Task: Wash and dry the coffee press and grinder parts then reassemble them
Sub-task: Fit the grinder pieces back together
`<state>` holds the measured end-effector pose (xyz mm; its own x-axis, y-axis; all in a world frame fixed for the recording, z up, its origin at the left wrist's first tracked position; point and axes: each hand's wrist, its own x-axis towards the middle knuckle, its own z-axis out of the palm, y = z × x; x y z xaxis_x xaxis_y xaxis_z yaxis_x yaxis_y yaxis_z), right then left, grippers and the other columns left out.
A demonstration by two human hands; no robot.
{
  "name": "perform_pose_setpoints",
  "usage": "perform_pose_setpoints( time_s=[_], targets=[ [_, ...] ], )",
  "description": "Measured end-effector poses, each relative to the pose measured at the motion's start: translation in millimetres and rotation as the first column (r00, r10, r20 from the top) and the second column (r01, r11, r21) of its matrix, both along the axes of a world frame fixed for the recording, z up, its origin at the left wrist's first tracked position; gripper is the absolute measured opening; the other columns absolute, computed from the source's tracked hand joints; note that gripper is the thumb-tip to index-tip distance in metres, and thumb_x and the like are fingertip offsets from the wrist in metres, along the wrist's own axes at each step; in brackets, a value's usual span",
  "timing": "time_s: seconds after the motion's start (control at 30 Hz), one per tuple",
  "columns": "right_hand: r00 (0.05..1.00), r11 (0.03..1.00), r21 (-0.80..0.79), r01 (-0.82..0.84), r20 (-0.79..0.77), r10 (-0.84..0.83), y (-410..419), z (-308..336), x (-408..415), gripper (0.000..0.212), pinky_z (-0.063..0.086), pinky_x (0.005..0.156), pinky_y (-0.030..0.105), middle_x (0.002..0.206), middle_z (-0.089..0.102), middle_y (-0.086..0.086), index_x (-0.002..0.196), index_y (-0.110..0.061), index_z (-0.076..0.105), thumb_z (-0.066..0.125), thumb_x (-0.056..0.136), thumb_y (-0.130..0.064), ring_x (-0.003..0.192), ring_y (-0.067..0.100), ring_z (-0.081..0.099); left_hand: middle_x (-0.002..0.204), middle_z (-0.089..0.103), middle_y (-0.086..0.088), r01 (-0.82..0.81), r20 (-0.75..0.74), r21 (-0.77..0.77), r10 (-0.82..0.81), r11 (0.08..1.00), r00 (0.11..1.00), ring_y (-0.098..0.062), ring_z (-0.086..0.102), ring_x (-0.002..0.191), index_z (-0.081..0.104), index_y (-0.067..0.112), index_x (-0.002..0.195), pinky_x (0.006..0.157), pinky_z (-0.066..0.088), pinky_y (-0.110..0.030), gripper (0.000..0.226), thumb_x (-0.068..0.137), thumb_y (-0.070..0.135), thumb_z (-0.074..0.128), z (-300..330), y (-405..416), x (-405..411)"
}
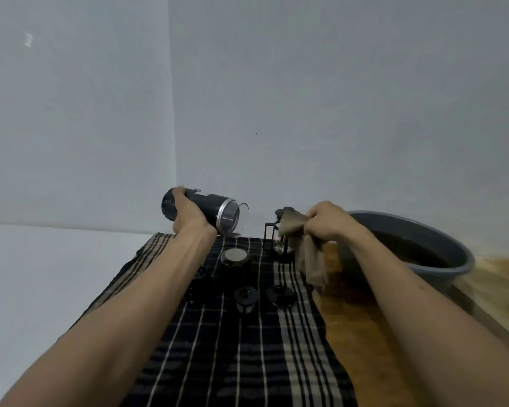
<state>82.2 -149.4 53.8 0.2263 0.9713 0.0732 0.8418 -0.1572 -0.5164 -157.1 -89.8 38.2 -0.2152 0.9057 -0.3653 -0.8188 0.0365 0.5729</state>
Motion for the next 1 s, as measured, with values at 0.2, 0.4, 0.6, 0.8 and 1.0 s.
perform_pose_setpoints(
  time_s=[0.2,0.4,0.6,0.8,1.0],
  targets=[
    [0.987,0.993,-0.087,0.085,0.146,-0.071,-3.9,-28.1,24.9,0.016,0.049,0.056,0.030,0.078,0.065,0.010,0.078,-0.002,0.067,0.055,0.090,-0.002,0.070,0.023,0.061,0.100,0.076,-0.001,0.024,-0.014,-0.011,-0.024,1.000,1.000,-0.025,0.075,0.081,0.064,0.017,0.115,0.079,0.062,-0.044,0.055,0.072,0.049,0.074,-5.7,1.0,7.7],
    [0.948,0.887,-0.457,-0.068,0.247,0.200,-7.9,-36.4,13.2,0.043,0.053,0.093,0.036,0.124,0.068,0.003,0.120,-0.015,0.071,0.077,0.087,-0.042,0.109,0.020,0.064,0.103,0.077,0.001,0.104,-0.033,-0.018,-0.104,0.994,0.994,-0.025,0.075,0.080,0.067,0.021,0.127,0.064,0.060,-0.042,0.073,0.063,0.056,0.072,-17.6,6.3,15.9],
    [0.878,0.914,0.040,-0.404,-0.265,0.400,-9.8,-9.6,-33.8,0.101,0.055,0.097,0.033,0.144,0.051,-0.008,0.152,-0.046,0.036,0.087,0.068,-0.064,0.113,0.011,0.068,0.109,0.076,-0.008,0.173,-0.077,-0.057,-0.177,0.983,0.981,-0.036,0.074,0.092,0.064,0.021,0.131,0.076,0.060,-0.053,0.080,0.068,0.069,0.066,-27.4,20.2,28.0],
    [0.900,0.870,0.376,-0.318,-0.167,0.401,-4.6,-5.2,-72.4,0.079,0.045,0.073,0.012,0.124,0.060,-0.011,0.137,-0.038,0.051,0.091,0.069,-0.044,0.099,0.005,0.064,0.104,0.072,-0.016,0.390,-0.144,-0.016,-0.388,0.921,0.910,-0.035,0.069,0.087,0.064,0.010,0.121,0.071,0.058,-0.043,0.066,0.093,0.067,0.048,-11.0,-0.1,28.2],
    [0.860,0.920,0.363,-0.149,-0.411,0.302,-2.3,25.6,-68.0,0.056,0.066,0.072,0.041,0.097,0.067,-0.002,0.118,-0.034,0.060,0.087,0.070,-0.042,0.085,0.024,0.074,0.130,0.063,-0.014,0.448,-0.633,0.074,-0.305,0.891,0.712,-0.030,0.067,0.103,0.039,0.015,0.151,0.084,0.060,-0.047,0.100,0.078,0.079,0.061,-16.5,3.1,-2.0]
  ],
)
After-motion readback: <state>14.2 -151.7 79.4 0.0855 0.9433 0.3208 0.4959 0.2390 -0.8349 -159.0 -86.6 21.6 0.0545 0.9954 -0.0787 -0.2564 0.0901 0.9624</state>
